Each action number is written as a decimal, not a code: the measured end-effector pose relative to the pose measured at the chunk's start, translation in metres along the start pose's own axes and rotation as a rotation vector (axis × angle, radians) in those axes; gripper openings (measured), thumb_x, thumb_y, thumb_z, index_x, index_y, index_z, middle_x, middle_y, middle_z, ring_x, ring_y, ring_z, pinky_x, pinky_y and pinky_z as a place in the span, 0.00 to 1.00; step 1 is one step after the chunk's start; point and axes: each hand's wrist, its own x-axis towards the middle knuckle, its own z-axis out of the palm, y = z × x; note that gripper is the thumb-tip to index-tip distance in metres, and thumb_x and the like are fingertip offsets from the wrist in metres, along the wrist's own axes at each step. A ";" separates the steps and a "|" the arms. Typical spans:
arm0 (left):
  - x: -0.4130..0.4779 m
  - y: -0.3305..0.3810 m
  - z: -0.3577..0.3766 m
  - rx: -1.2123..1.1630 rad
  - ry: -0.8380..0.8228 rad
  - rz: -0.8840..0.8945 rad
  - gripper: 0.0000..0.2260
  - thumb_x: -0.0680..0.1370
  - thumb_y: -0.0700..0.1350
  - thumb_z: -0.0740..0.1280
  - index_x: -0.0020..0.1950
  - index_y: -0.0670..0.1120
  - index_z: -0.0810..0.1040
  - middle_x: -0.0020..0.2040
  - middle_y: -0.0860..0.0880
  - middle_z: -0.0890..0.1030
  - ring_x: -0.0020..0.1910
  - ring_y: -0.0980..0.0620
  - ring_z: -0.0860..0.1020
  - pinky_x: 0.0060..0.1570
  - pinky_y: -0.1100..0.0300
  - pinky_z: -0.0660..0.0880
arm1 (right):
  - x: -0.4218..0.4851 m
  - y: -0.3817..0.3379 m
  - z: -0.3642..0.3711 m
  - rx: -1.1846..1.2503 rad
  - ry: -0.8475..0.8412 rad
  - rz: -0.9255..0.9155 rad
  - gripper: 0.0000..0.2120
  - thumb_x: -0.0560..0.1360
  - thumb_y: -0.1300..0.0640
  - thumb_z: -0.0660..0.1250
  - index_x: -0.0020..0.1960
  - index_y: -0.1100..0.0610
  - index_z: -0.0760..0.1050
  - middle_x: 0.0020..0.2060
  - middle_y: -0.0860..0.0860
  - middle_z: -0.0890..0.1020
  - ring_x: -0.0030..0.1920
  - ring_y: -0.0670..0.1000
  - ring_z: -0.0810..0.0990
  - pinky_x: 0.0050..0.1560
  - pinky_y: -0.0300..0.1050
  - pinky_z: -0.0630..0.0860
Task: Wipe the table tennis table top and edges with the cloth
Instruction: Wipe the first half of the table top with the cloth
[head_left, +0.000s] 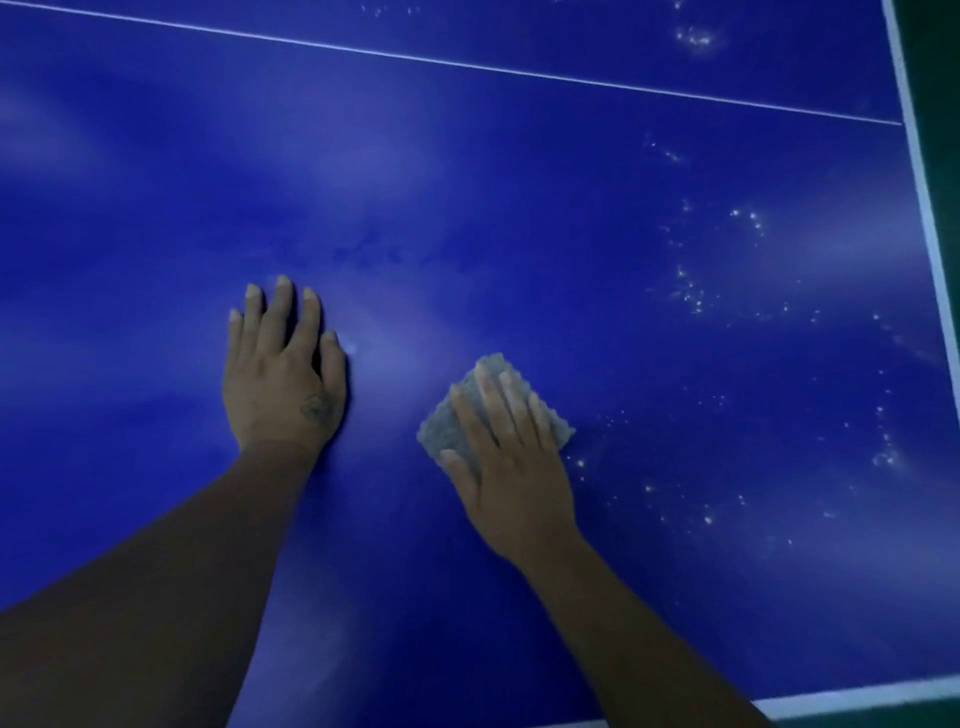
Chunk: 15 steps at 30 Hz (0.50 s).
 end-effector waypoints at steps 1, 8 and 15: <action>0.000 -0.002 0.000 0.014 -0.010 0.017 0.23 0.88 0.50 0.57 0.79 0.40 0.74 0.81 0.39 0.71 0.83 0.33 0.64 0.84 0.40 0.57 | 0.004 0.015 -0.005 0.012 0.006 0.008 0.30 0.88 0.42 0.54 0.87 0.51 0.54 0.87 0.53 0.51 0.87 0.56 0.47 0.85 0.61 0.52; -0.010 0.002 -0.004 0.057 -0.166 0.000 0.27 0.90 0.53 0.47 0.86 0.40 0.61 0.88 0.42 0.58 0.87 0.38 0.52 0.86 0.43 0.48 | 0.092 0.137 -0.057 0.095 0.028 0.481 0.31 0.88 0.41 0.47 0.87 0.52 0.50 0.87 0.55 0.46 0.87 0.58 0.43 0.85 0.63 0.44; -0.063 0.024 -0.016 -0.039 -0.173 -0.088 0.29 0.89 0.54 0.50 0.86 0.38 0.60 0.87 0.41 0.58 0.88 0.42 0.51 0.86 0.41 0.49 | 0.055 0.045 -0.026 -0.021 0.062 0.295 0.30 0.88 0.45 0.48 0.87 0.54 0.50 0.86 0.60 0.50 0.86 0.63 0.47 0.84 0.65 0.50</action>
